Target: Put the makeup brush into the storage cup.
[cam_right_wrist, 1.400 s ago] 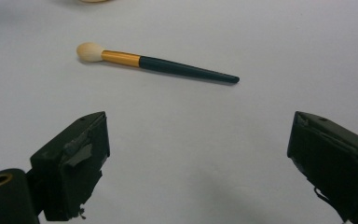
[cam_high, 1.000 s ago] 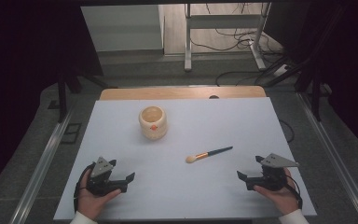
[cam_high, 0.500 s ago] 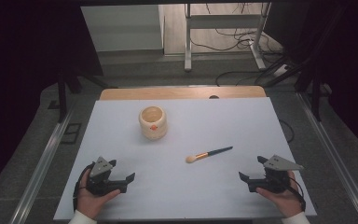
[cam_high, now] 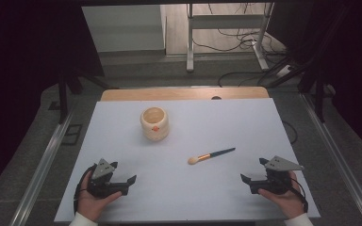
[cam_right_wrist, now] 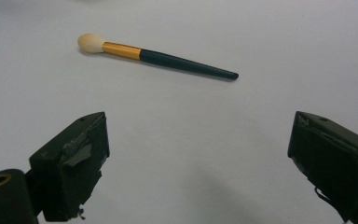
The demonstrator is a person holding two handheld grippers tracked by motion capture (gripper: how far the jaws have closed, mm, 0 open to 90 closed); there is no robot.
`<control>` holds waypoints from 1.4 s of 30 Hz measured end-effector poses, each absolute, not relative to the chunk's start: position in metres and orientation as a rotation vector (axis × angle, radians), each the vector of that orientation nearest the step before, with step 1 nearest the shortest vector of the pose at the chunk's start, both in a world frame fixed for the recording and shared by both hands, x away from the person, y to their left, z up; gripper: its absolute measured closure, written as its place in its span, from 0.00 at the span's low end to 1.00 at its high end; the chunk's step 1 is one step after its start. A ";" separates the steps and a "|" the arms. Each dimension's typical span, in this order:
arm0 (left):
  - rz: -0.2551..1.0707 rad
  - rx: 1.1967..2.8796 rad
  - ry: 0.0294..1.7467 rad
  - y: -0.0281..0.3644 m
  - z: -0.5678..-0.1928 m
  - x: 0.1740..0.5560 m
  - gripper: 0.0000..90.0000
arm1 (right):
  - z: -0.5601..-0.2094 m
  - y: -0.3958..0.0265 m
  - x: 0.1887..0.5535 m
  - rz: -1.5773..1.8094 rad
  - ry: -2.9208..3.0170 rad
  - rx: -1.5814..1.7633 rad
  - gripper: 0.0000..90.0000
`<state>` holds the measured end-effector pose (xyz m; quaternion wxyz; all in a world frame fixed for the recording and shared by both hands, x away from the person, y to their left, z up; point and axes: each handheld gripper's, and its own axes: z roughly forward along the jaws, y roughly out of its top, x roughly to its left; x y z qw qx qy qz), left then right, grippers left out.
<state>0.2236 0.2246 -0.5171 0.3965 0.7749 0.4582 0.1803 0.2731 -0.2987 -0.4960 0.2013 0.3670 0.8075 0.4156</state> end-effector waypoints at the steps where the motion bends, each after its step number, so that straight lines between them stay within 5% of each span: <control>1: 0.457 1.963 1.161 0.225 -0.517 0.224 0.14 | -0.496 -0.299 0.273 1.161 2.256 1.025 0.06; 42: 0.396 2.056 1.040 0.191 -0.457 0.244 0.17 | -0.497 -0.304 0.267 1.187 2.230 1.040 0.08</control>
